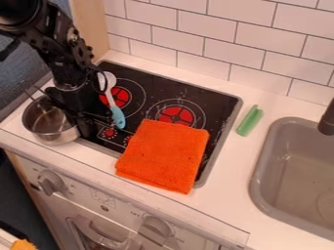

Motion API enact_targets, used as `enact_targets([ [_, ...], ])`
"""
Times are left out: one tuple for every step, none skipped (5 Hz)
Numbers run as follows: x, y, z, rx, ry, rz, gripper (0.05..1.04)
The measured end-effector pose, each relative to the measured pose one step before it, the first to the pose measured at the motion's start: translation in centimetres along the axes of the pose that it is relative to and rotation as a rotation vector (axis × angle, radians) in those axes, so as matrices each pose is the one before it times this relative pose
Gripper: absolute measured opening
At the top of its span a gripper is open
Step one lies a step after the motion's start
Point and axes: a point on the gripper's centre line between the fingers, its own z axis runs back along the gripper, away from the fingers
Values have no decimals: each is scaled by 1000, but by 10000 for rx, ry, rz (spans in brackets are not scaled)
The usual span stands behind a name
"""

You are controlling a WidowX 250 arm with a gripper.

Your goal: Move the silver pot to the upper right side of the stove

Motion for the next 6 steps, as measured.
enact_targets([
  [1552,-620,1540,-351,-198,215,78],
  [2693,-2142,3245,108,-704,-485,78],
  [2621,-3428,1747,-93,-474,-700,78],
  [3213,-4678,1519,-510,-751,-963,78],
  [1358,-3103,-1702,-172,287,-668,78],
  [1065,-2386,-2514,-255,390,-444,78],
])
